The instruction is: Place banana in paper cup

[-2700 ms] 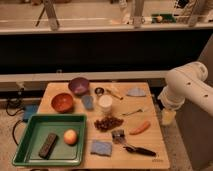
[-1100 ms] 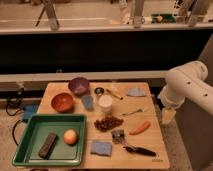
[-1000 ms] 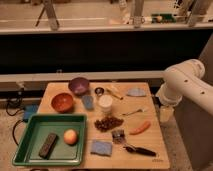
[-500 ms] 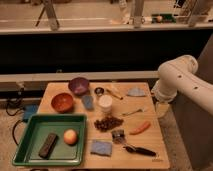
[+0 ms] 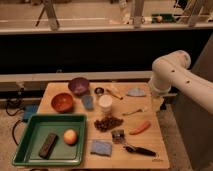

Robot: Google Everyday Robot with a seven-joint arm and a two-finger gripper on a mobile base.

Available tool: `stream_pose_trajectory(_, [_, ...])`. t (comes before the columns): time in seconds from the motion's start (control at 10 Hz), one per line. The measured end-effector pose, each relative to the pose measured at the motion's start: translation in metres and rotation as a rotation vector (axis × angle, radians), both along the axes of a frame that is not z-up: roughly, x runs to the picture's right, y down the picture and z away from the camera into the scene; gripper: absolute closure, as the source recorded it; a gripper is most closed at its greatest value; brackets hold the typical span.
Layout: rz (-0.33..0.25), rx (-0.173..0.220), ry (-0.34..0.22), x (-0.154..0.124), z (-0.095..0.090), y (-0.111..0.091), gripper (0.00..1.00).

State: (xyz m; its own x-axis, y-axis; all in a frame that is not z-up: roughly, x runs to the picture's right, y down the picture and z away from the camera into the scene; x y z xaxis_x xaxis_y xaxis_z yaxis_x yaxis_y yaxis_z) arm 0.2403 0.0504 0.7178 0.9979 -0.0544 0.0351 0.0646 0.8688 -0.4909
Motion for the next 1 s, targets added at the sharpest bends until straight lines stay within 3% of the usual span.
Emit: stream_pose_trajectory(1.0, [-0.008, 0.023, -0.094, -0.028, 0.04, -0.035, 0.2])
